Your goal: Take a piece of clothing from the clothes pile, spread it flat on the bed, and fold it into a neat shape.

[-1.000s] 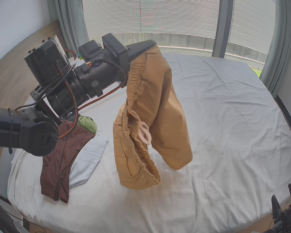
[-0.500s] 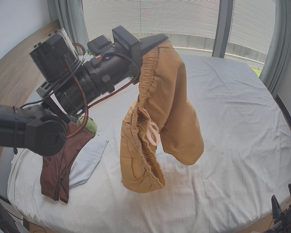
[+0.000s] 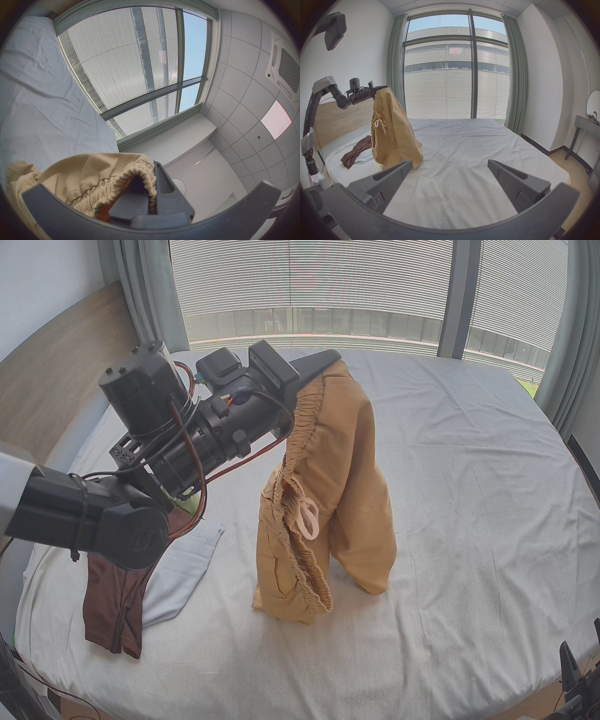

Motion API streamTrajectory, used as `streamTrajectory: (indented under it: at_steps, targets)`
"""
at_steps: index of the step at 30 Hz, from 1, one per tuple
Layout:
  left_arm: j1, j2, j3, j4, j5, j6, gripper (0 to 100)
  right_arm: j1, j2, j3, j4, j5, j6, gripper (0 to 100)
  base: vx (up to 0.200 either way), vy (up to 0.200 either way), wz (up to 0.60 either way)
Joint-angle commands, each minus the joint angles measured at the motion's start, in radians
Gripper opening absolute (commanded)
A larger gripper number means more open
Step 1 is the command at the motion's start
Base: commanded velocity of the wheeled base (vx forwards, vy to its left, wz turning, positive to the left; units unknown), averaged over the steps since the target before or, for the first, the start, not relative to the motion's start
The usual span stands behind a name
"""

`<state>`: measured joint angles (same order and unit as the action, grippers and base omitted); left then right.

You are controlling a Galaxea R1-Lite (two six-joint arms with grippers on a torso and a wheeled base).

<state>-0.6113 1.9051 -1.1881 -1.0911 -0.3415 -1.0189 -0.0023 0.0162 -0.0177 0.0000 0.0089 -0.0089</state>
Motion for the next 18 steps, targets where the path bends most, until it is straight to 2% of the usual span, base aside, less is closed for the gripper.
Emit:
streamTrajectory:
  at_steps: [1, 18]
  targets:
    - [0.002, 0.012, -0.001, -0.001, -0.001, 0.000, 0, -0.001, -0.010, 0.018, 0.000, 0.000, 0.000, 100, 0.000, 0.000, 0.00]
    - [-0.002, 0.019, -0.010, -0.016, -0.001, 0.003, 0, -0.001, -0.010, 0.018, 0.000, 0.003, -0.002, 100, 0.000, 0.000, 0.00]
